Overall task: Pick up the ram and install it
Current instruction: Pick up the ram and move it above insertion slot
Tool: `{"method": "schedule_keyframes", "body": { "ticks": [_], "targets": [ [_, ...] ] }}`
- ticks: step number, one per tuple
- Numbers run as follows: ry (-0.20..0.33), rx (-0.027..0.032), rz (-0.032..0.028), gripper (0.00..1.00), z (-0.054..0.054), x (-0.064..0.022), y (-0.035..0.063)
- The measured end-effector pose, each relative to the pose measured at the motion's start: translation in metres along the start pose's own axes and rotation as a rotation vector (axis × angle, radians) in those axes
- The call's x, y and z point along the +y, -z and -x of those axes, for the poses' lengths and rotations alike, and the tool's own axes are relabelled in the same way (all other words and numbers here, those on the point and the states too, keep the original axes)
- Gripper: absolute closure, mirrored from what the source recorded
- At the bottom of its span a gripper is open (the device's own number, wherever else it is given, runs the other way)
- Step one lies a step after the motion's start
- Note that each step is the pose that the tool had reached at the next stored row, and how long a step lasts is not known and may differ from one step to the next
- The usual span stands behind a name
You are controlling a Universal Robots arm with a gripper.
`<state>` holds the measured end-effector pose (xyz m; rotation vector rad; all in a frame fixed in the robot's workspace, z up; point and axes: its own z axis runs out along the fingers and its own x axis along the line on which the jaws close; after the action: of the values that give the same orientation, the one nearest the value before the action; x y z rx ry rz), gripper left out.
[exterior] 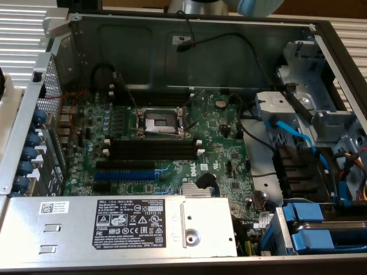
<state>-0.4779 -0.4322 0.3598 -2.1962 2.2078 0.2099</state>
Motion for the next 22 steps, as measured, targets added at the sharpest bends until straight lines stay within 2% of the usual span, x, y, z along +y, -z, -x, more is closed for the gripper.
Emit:
{"method": "schedule_keyframes", "body": {
  "ticks": [3,4,15,18,22],
  "targets": [
    [0.0,-0.0003,-0.0001,0.44,0.0,0.0,-0.0006],
    [0.0,-0.0023,0.0,0.44,0.0,-0.0001,-0.0014],
    [0.0,-0.0023,0.0003,0.44,-0.003,-0.0031,-0.0206],
    [0.0,-0.0021,0.0041,0.44,-0.004,-0.009,-0.024],
    [0.001,-0.0006,0.0075,0.44,-0.004,-0.0099,-0.029]
  ]
}}
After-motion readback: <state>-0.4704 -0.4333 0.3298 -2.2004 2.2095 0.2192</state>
